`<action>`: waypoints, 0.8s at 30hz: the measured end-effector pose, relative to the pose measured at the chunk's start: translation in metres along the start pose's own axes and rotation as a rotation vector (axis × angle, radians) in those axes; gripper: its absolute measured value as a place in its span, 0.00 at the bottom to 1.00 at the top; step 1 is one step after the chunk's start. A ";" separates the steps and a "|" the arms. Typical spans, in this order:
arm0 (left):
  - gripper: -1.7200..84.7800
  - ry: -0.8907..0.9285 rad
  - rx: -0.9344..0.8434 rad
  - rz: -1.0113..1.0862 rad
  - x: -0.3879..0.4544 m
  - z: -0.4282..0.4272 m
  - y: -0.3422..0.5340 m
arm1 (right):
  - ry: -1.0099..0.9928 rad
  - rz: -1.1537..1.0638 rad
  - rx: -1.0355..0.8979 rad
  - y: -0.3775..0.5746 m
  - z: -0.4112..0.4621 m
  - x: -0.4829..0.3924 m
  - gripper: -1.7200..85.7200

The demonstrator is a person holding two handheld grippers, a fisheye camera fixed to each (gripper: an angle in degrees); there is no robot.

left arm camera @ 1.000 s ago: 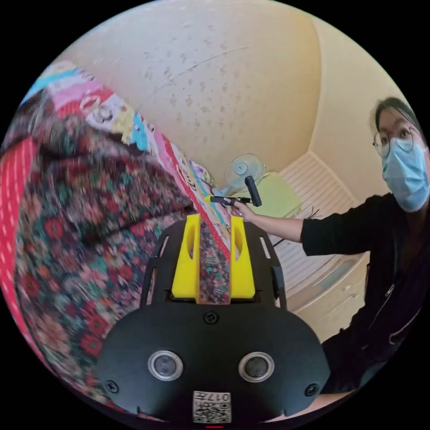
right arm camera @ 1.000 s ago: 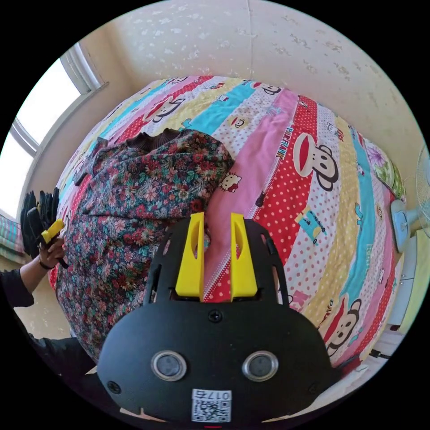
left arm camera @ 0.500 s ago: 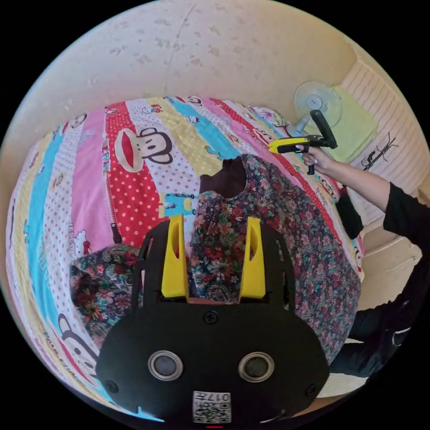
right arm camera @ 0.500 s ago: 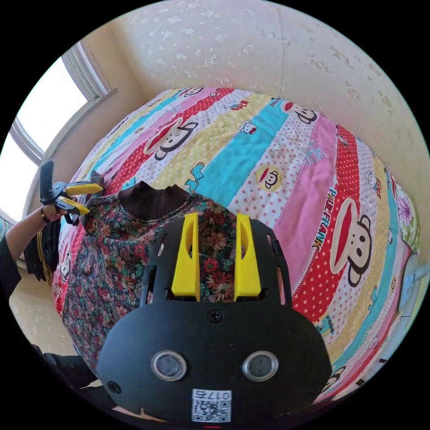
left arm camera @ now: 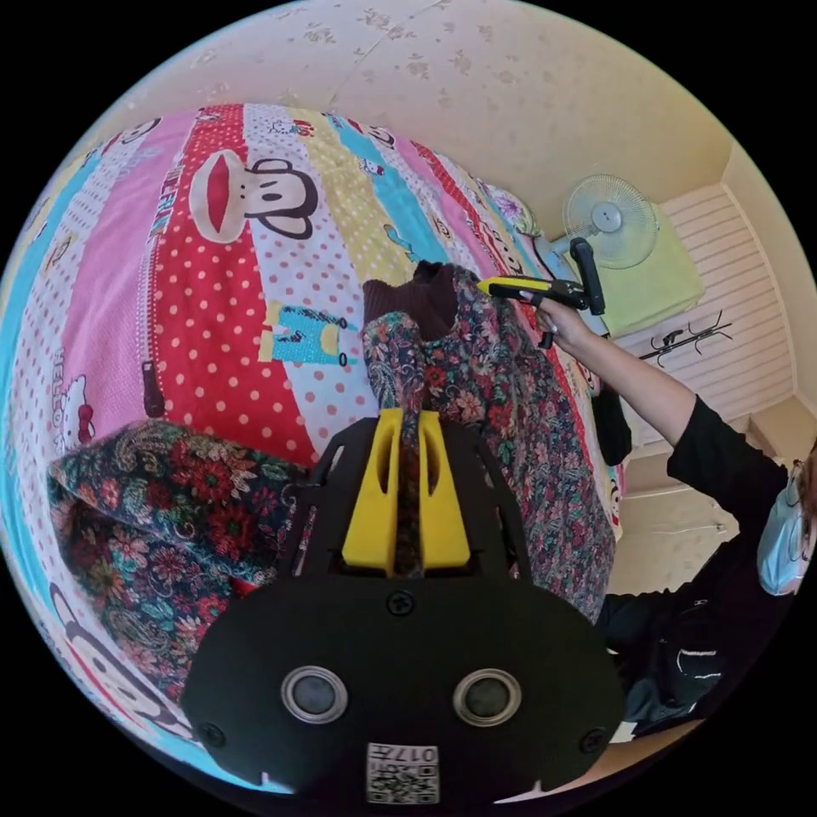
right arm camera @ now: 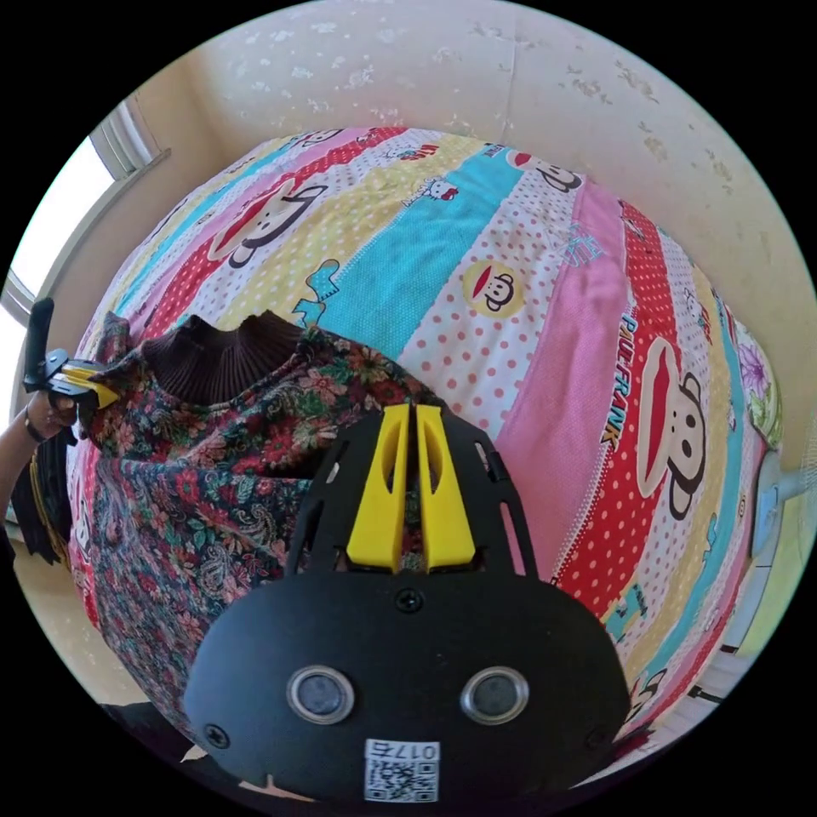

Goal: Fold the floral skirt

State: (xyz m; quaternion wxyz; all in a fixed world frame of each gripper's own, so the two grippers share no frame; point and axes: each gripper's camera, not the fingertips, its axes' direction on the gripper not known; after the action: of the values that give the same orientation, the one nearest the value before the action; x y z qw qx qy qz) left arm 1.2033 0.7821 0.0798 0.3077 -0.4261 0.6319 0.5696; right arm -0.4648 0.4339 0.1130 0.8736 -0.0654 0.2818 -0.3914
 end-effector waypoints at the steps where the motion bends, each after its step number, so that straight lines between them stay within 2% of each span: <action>1: 0.04 -0.025 0.014 0.012 0.004 -0.005 -0.003 | 0.042 -0.016 0.009 -0.004 -0.008 -0.003 0.05; 7: 0.03 -0.315 0.222 -0.044 0.013 -0.034 -0.026 | 0.125 0.114 0.087 -0.017 -0.026 0.003 0.04; 9: 0.04 -0.469 0.229 -0.038 0.022 -0.008 -0.030 | 0.113 0.192 0.088 -0.012 -0.012 0.008 0.04; 12: 0.06 -0.628 0.250 -0.052 0.036 0.027 -0.025 | 0.228 0.313 -0.005 -0.001 0.013 0.015 0.07; 15: 0.08 -0.587 0.376 -0.066 0.045 0.019 -0.004 | 0.198 0.313 0.195 0.025 -0.012 0.004 0.07; 17: 0.09 -0.547 0.459 0.008 0.051 -0.003 0.013 | 0.072 0.139 0.327 0.048 -0.036 -0.027 0.08; 20: 0.08 -0.517 0.519 0.054 0.051 -0.058 0.046 | -0.056 -0.047 0.310 0.085 -0.049 -0.084 0.08; 24: 0.10 -0.395 0.423 0.008 0.034 -0.133 0.117 | -0.263 -0.105 0.303 0.133 -0.055 -0.138 0.08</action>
State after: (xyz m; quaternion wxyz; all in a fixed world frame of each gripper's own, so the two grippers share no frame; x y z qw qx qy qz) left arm 1.0974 0.6438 0.1253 0.5046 -0.2308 0.6663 0.4981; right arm -0.4822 0.6303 0.0838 0.8811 0.0018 0.0995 -0.4624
